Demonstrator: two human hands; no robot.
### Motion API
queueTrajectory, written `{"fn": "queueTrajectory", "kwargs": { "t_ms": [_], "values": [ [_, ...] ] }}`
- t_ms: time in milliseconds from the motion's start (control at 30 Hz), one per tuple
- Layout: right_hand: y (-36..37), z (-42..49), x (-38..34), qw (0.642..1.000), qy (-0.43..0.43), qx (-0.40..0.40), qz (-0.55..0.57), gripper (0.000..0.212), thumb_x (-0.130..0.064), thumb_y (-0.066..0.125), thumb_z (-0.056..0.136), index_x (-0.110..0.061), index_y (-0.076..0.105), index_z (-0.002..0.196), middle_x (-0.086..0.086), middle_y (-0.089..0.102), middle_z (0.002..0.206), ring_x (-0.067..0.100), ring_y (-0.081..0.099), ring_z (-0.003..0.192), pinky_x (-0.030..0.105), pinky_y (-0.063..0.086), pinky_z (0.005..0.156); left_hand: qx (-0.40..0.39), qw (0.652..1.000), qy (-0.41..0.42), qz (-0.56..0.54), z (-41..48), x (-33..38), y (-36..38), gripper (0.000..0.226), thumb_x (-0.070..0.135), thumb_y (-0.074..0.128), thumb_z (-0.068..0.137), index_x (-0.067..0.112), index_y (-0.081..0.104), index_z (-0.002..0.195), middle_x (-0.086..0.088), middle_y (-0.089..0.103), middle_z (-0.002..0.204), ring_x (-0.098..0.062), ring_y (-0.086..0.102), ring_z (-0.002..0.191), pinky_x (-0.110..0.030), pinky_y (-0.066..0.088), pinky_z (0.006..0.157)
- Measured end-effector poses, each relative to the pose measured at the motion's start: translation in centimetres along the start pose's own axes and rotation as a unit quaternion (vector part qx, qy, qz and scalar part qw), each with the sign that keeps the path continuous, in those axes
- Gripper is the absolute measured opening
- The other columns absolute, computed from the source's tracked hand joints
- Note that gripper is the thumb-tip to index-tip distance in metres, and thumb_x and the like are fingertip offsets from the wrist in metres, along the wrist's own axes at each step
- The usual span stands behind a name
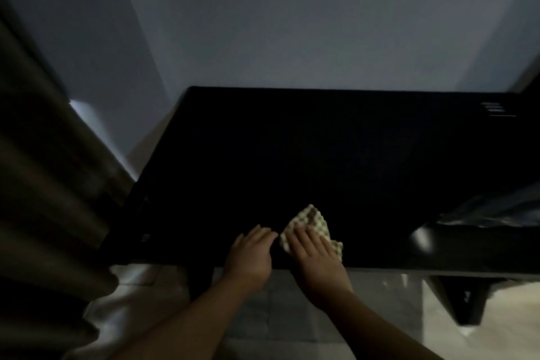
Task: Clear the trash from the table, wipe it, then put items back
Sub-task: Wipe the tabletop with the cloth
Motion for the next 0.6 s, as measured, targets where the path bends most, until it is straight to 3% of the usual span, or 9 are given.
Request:
{"fn": "queueTrajectory", "kwargs": {
  "t_ms": [33,67,133,200,267,333,367,600],
  "values": [
    [-0.5,-0.8,1.8,0.999,0.033,-0.011,0.003,0.07,-0.055,0.038,0.073,-0.02,0.053,0.131,-0.001,0.053,0.136,0.015,0.054,0.123,0.03,0.033,0.105,-0.003,1.0,0.008,0.014,0.4,1.3,0.3,0.049,0.013,0.027,0.101,0.024,0.024,0.149,0.008,0.016,0.158,-0.01,0.006,0.147,-0.032,0.009,0.119],
    [-1.0,-1.6,3.7,0.999,0.052,-0.014,0.0,0.087,-0.068,0.021,0.074,-0.018,0.038,0.143,-0.001,0.033,0.15,0.013,0.035,0.136,0.025,0.016,0.11,-0.005,1.0,0.013,0.024,0.8,2.5,0.7,0.05,0.013,0.027,0.101,0.024,0.023,0.149,0.008,0.014,0.159,-0.011,0.005,0.147,-0.034,0.007,0.12],
    [-1.0,-3.1,7.4,0.997,0.074,0.006,0.031,0.118,-0.084,-0.027,0.052,-0.025,0.0,0.151,-0.01,-0.016,0.147,0.006,-0.016,0.137,0.021,-0.011,0.109,-0.006,0.999,0.021,0.045,1.7,4.8,1.4,0.051,0.012,0.028,0.101,0.025,0.022,0.15,0.007,0.013,0.159,-0.012,0.004,0.147,-0.035,0.006,0.12],
    [-1.4,-4.5,10.6,0.992,0.117,-0.004,0.052,0.127,-0.076,-0.046,0.037,-0.032,-0.004,0.15,-0.017,-0.024,0.139,0.003,-0.027,0.13,0.022,-0.012,0.108,-0.009,0.997,0.035,0.065,2.7,7.4,2.2,0.052,0.012,0.028,0.1,0.023,0.021,0.15,0.006,0.011,0.159,-0.013,0.003,0.148,-0.037,0.005,0.12],
    [-1.5,-5.5,13.2,0.987,0.147,0.012,0.071,0.111,-0.078,-0.035,0.055,-0.036,0.004,0.15,-0.02,-0.019,0.142,0.005,-0.022,0.138,0.025,-0.007,0.113,-0.025,0.996,0.045,0.078,3.6,10.0,2.9,0.052,0.014,0.028,0.1,0.023,0.018,0.151,0.003,0.008,0.16,-0.016,0.001,0.148,-0.04,0.003,0.12],
    [-1.9,-6.4,15.7,0.981,0.174,0.029,0.081,0.071,-0.06,-0.011,0.085,-0.038,0.011,0.149,-0.019,-0.009,0.153,0.01,-0.011,0.145,0.027,-0.003,0.116,-0.041,0.993,0.054,0.093,4.3,12.4,3.7,0.052,0.016,0.028,0.101,0.023,0.016,0.151,0.002,0.006,0.16,-0.019,-0.001,0.148,-0.043,0.001,0.12],
    [-2.1,-6.9,17.1,0.978,0.191,0.026,0.084,0.064,-0.05,-0.004,0.088,-0.039,0.012,0.149,-0.016,-0.003,0.157,0.011,-0.008,0.146,0.028,-0.002,0.116,-0.046,0.992,0.057,0.101,4.6,13.5,4.0,0.052,0.018,0.028,0.102,0.023,0.015,0.151,0.001,0.005,0.16,-0.021,-0.001,0.148,-0.044,0.001,0.12],
    [-3.1,-8.2,22.2,0.968,0.231,0.024,0.092,0.067,-0.036,0.002,0.082,-0.04,0.012,0.148,-0.009,0.0,0.159,0.019,-0.006,0.147,0.03,-0.001,0.117,-0.072,0.989,0.075,0.106,6.5,20.2,5.6,0.049,0.025,0.022,0.104,0.022,0.014,0.152,-0.002,0.004,0.16,-0.024,-0.001,0.148,-0.041,0.0,0.121]
  ]
}}
Point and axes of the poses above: each hand's wrist, its own z-axis towards the middle knuckle, its own y-axis out of the palm, x = y × z, the point moved 2 cm from there along z, towards the middle knuckle
